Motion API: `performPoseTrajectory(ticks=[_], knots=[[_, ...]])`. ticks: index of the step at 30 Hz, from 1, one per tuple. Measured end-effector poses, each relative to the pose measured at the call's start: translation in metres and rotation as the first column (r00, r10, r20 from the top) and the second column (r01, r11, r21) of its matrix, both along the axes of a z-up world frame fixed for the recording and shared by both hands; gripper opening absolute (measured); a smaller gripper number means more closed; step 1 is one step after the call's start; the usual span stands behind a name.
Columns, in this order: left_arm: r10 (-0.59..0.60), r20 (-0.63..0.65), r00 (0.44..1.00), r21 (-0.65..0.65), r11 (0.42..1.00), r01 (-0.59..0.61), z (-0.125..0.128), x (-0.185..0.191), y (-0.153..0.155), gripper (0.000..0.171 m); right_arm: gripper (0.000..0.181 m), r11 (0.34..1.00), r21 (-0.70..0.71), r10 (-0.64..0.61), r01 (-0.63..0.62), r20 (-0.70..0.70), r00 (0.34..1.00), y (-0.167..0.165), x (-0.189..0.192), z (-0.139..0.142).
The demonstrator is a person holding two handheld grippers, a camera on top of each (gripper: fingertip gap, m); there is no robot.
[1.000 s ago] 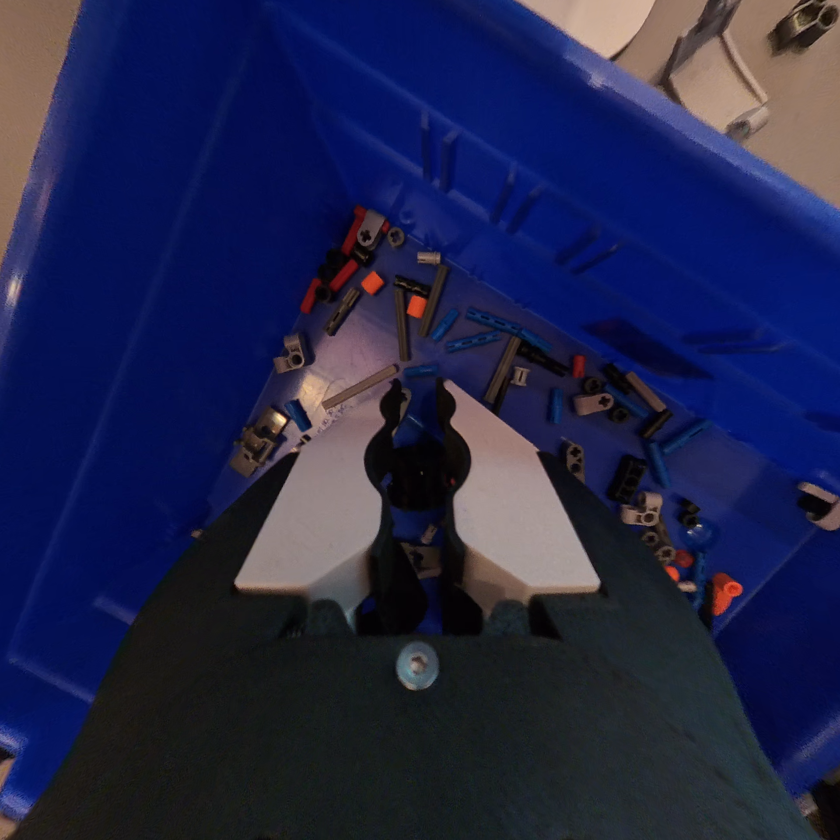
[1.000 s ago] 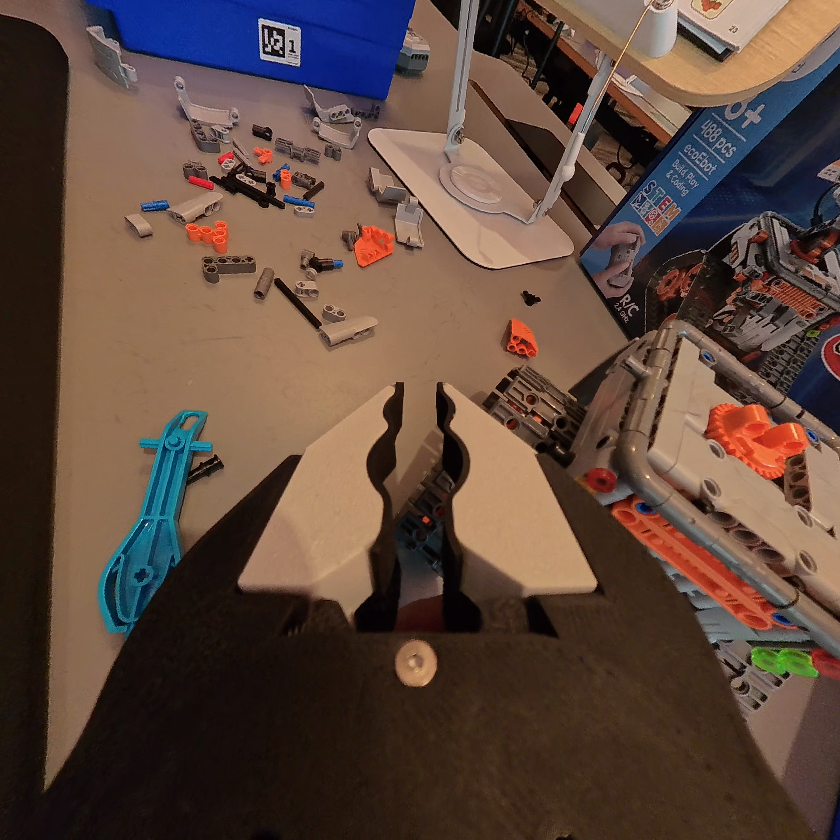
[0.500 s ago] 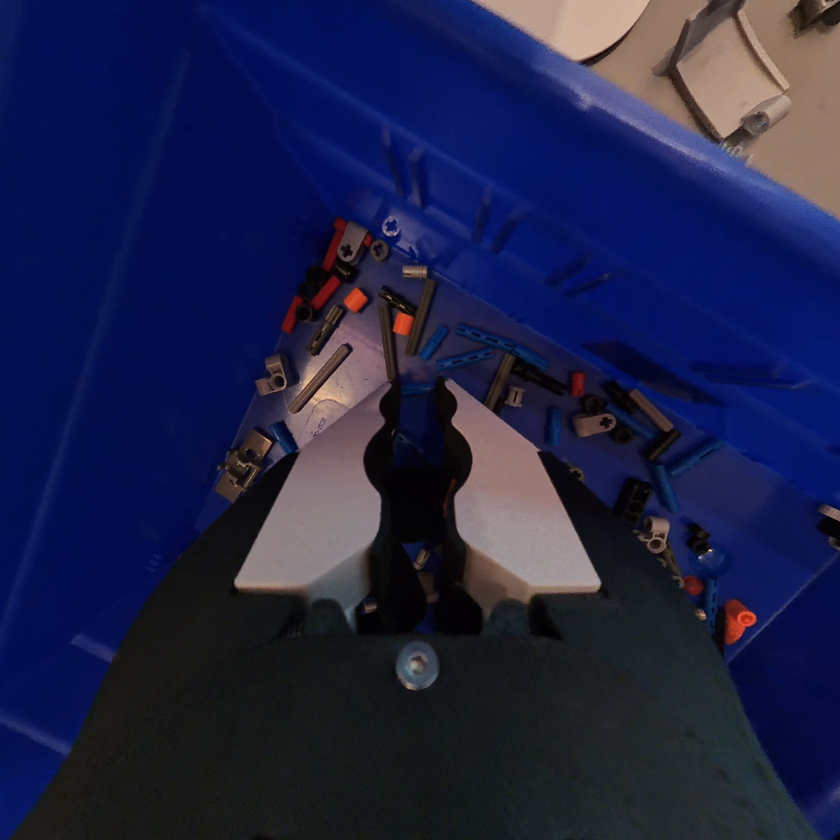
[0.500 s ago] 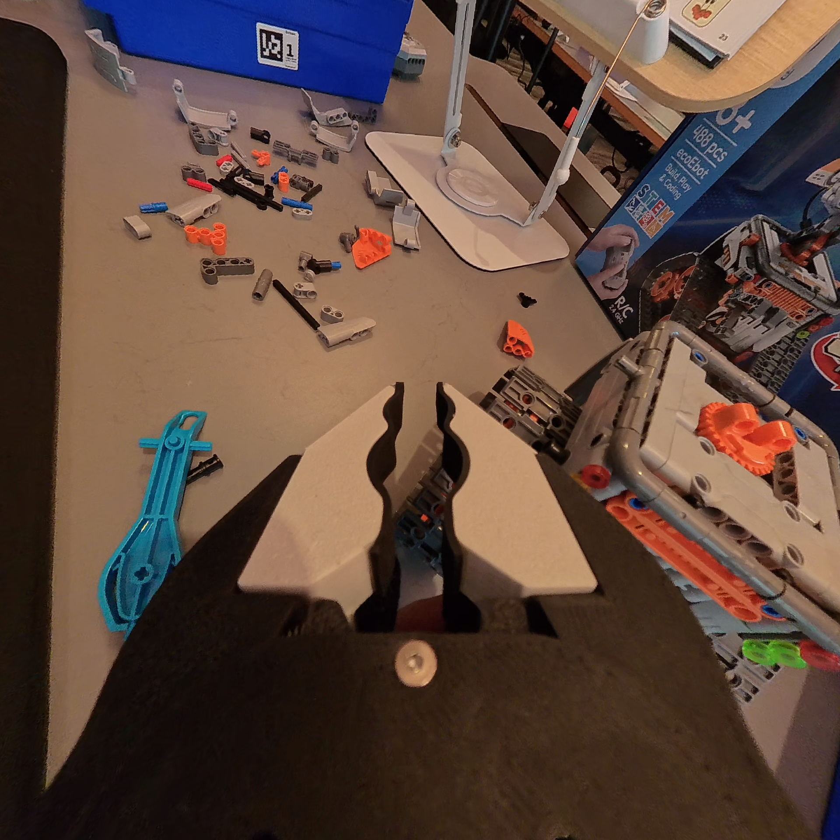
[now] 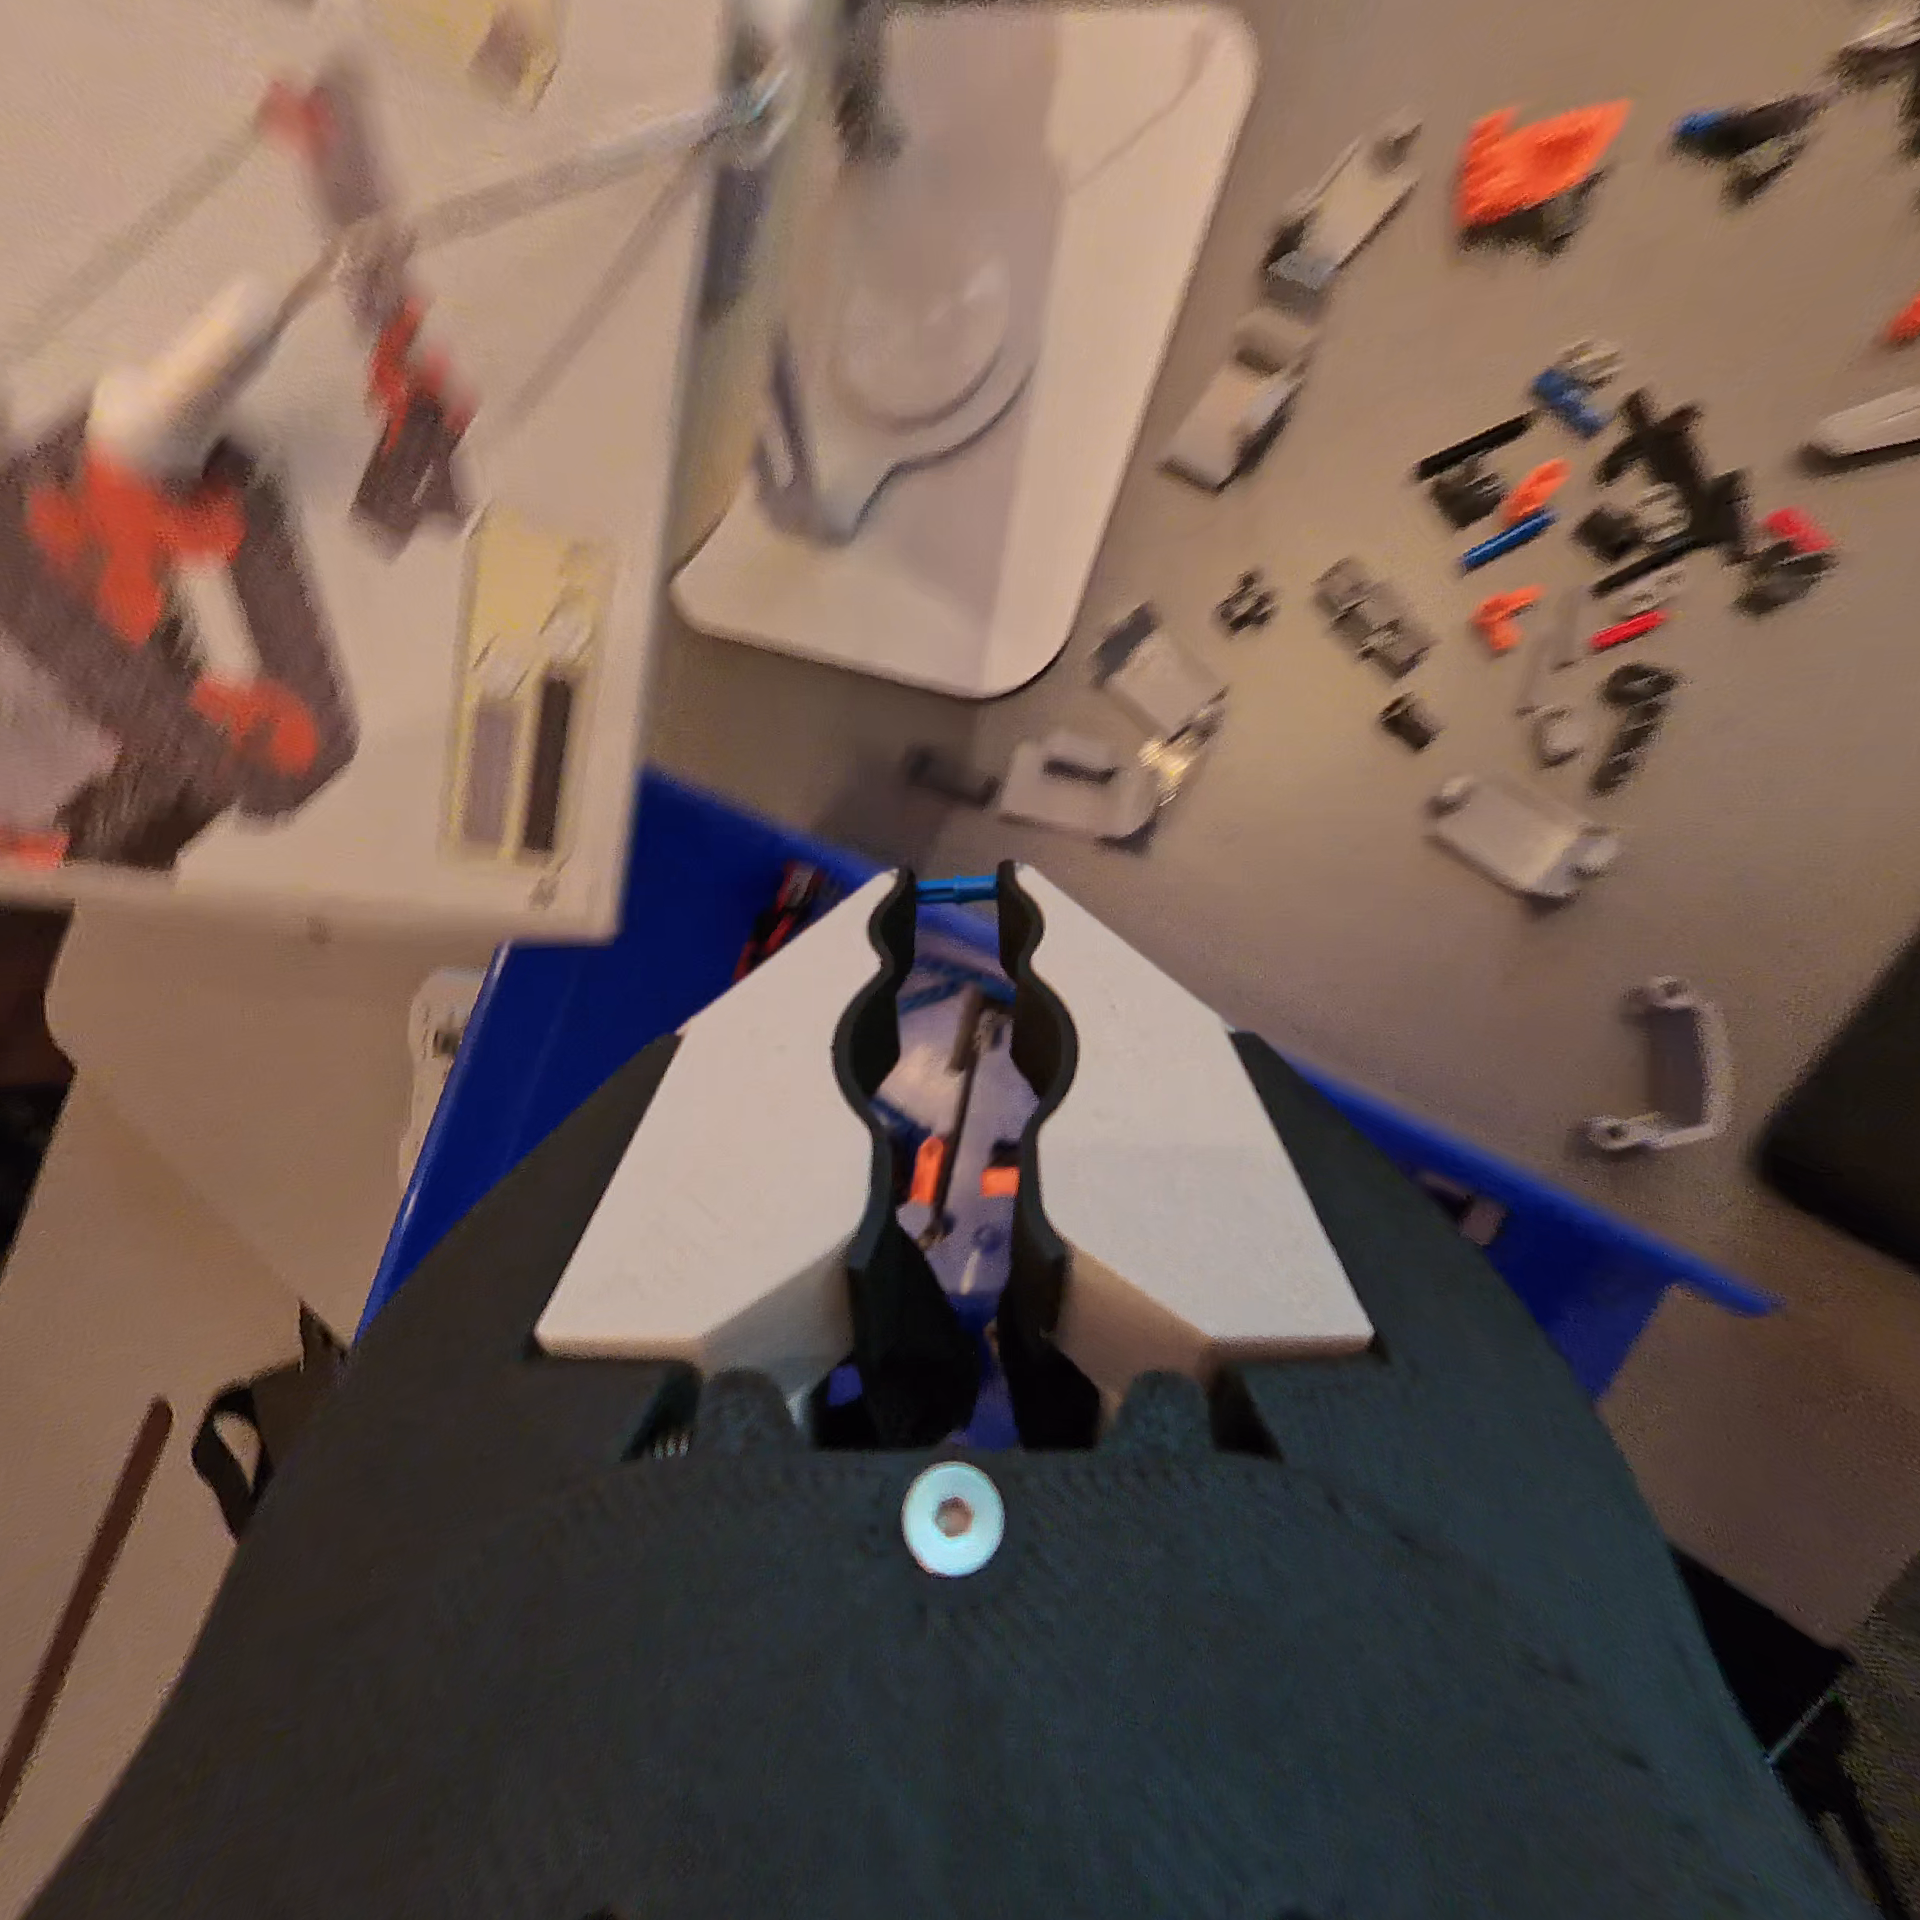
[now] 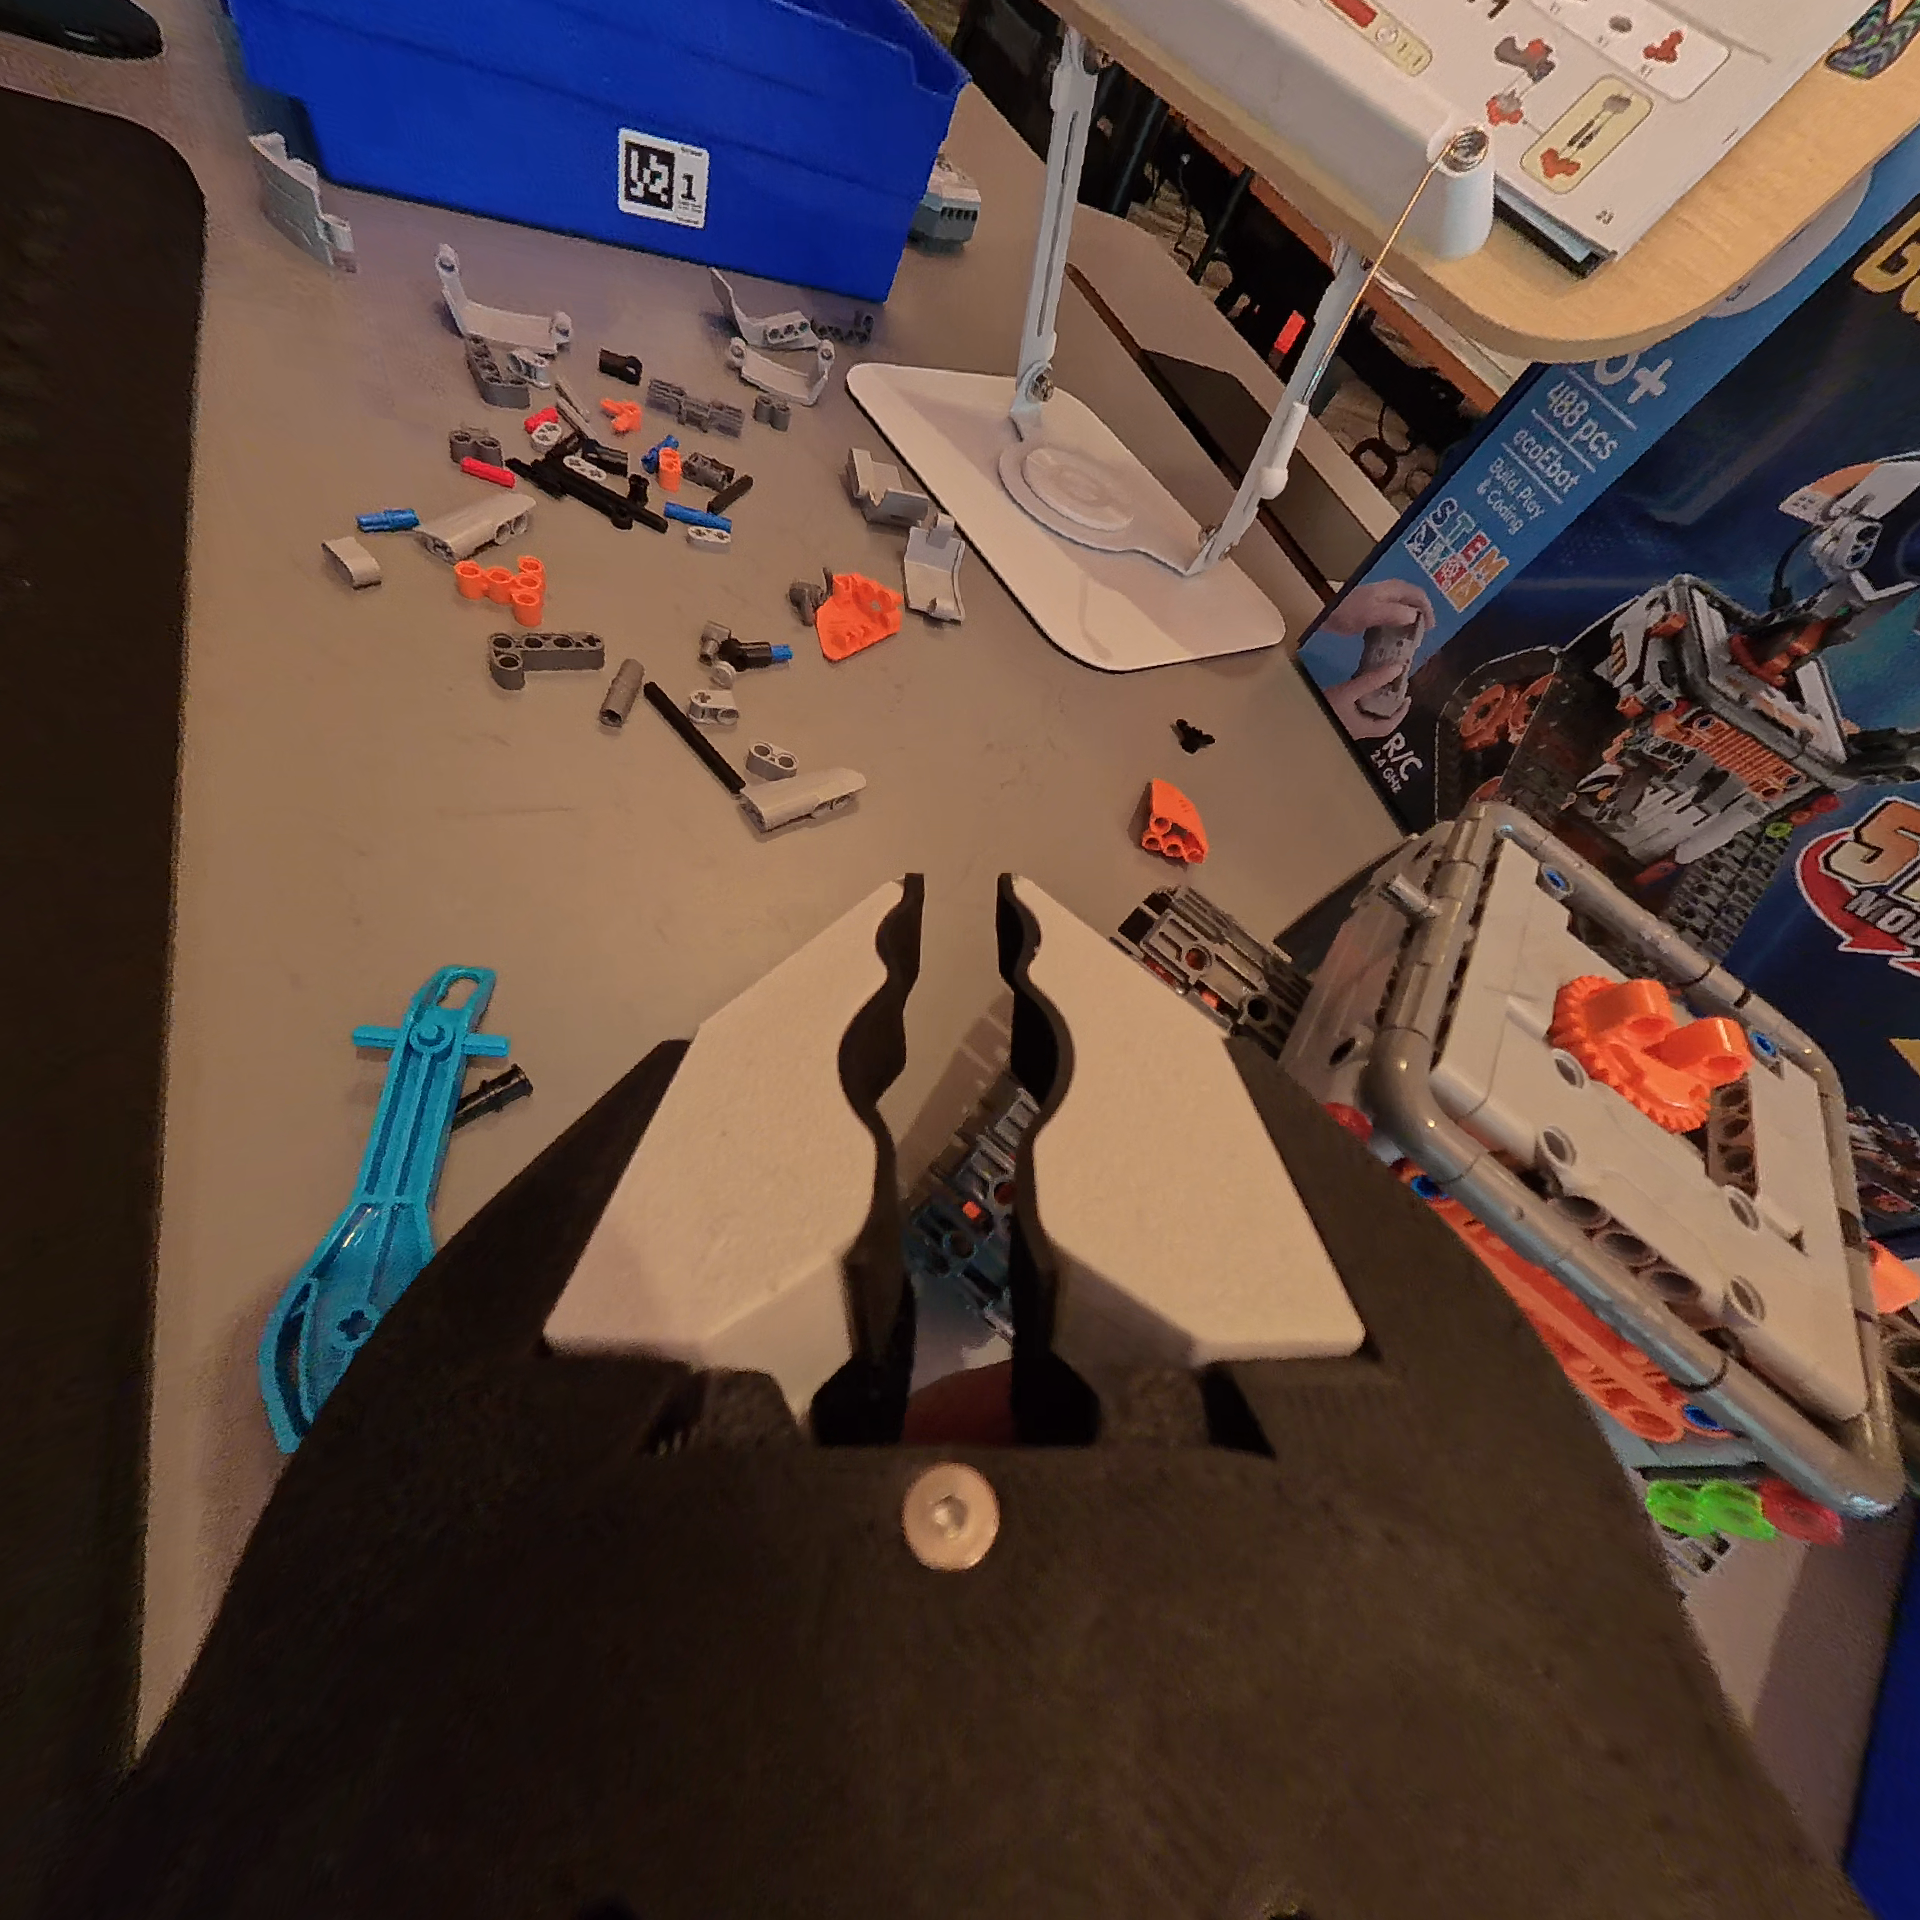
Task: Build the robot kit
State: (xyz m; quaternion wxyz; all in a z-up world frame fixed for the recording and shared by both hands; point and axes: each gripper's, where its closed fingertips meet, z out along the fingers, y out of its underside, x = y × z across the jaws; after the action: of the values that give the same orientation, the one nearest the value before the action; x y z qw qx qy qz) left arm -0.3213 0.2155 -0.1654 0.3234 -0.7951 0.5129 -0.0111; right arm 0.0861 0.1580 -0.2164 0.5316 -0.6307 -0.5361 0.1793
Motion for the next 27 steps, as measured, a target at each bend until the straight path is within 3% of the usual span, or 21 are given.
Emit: performPoseTrajectory(ticks=[4,8,10,19,27], knots=[[-0.171,-0.016,0.985,-0.011,0.985,0.171,-0.011,0.073,-0.040,0.013,0.012,1.000,0.011,0.006,-0.006,0.006,1.000,-0.002,-0.001,0.001],[-0.268,-0.101,0.958,-0.055,0.963,0.264,-0.051,0.122,-0.065,0.014,0.011,1.000,0.010,-0.008,0.008,0.022,1.000,-0.001,-0.002,0.000],[-0.313,-0.084,0.946,-0.102,0.947,0.304,-0.069,0.143,-0.076,0.013,0.011,1.000,0.014,0.003,-0.003,0.018,1.000,-0.004,-0.003,0.001],[-0.322,-0.083,0.943,-0.151,0.939,0.308,-0.107,0.164,-0.081,0.014,0.011,0.999,0.041,0.023,-0.024,0.018,1.000,-0.011,-0.006,0.007],[-0.283,-0.025,0.959,-0.130,0.952,0.278,-0.097,0.164,-0.078,0.034,0.011,0.998,0.051,0.028,-0.029,0.022,0.999,-0.013,-0.007,0.009]])
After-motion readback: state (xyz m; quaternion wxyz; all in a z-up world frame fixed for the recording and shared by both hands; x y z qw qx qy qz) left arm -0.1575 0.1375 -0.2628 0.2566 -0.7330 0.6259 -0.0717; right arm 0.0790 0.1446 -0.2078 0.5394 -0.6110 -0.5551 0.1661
